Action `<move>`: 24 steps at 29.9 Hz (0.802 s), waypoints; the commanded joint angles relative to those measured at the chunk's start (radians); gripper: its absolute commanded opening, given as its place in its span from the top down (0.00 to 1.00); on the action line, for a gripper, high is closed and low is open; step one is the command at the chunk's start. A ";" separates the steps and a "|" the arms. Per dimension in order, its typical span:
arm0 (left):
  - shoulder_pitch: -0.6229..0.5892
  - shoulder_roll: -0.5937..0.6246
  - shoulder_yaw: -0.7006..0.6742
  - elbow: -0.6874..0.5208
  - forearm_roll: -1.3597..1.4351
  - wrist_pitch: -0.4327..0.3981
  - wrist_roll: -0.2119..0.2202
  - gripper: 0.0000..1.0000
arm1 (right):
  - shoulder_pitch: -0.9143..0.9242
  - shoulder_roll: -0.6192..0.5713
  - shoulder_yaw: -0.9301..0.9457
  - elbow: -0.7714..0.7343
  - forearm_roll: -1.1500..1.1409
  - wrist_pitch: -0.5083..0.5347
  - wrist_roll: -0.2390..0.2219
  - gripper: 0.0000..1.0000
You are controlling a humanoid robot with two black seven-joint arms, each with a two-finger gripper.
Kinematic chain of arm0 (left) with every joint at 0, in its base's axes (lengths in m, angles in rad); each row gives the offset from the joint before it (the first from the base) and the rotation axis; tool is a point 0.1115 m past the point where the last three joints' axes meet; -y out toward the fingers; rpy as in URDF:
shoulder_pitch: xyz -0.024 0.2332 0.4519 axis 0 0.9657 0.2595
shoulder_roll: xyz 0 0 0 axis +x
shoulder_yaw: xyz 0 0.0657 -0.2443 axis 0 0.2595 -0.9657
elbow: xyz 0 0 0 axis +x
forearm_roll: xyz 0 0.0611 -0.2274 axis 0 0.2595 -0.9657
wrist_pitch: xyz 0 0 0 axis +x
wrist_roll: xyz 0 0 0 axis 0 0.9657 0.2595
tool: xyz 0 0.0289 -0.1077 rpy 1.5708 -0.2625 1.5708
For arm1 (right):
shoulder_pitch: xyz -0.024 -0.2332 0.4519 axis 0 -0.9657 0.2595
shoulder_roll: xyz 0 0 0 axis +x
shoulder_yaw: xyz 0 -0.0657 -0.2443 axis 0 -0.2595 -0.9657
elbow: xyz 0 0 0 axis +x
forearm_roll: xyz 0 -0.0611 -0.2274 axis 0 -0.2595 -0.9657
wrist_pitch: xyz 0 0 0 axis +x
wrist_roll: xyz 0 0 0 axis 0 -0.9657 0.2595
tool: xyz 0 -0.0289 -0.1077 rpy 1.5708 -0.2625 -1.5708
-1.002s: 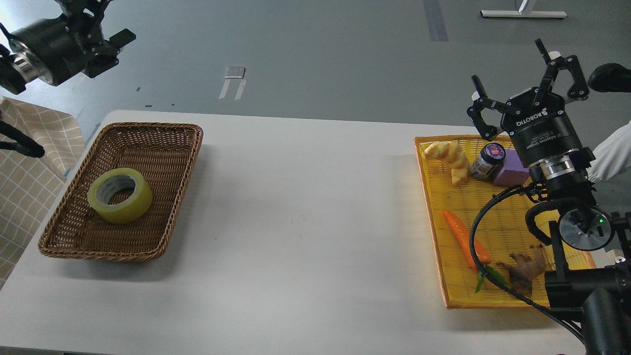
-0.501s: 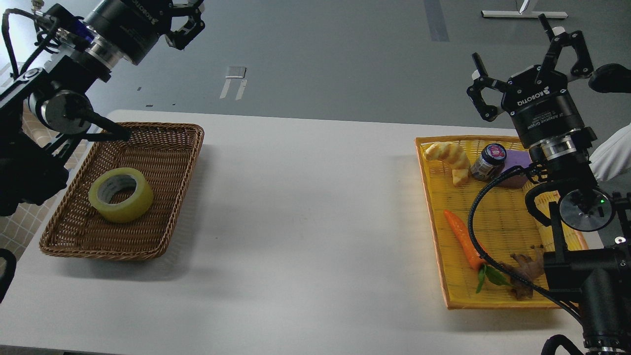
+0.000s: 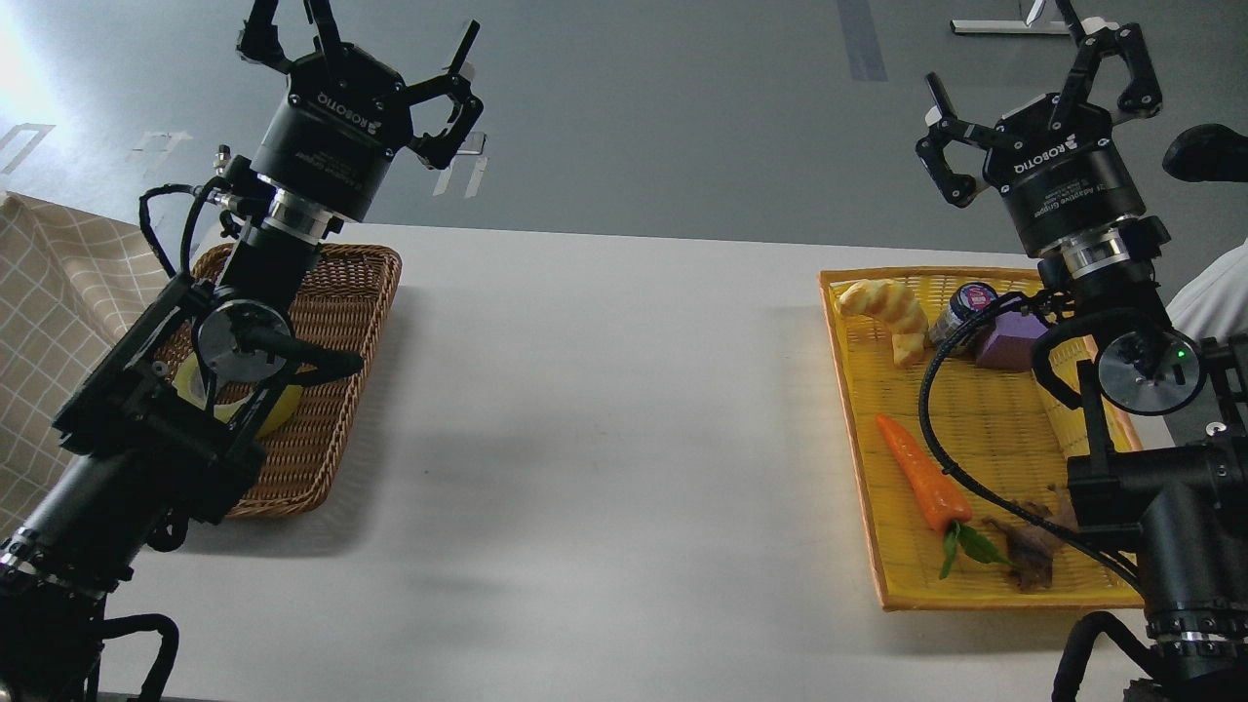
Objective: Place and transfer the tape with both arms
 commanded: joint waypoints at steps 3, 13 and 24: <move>-0.019 -0.017 0.011 0.016 0.015 0.000 0.003 0.02 | 0.006 0.000 -0.001 -0.007 -0.007 0.000 0.000 0.00; -0.073 -0.023 -0.002 0.080 0.012 0.000 -0.016 0.02 | 0.003 0.000 -0.004 -0.001 -0.008 0.000 0.009 0.00; -0.070 -0.023 0.001 0.088 0.012 0.000 -0.008 0.02 | 0.000 0.000 -0.004 -0.002 -0.007 0.000 0.013 0.00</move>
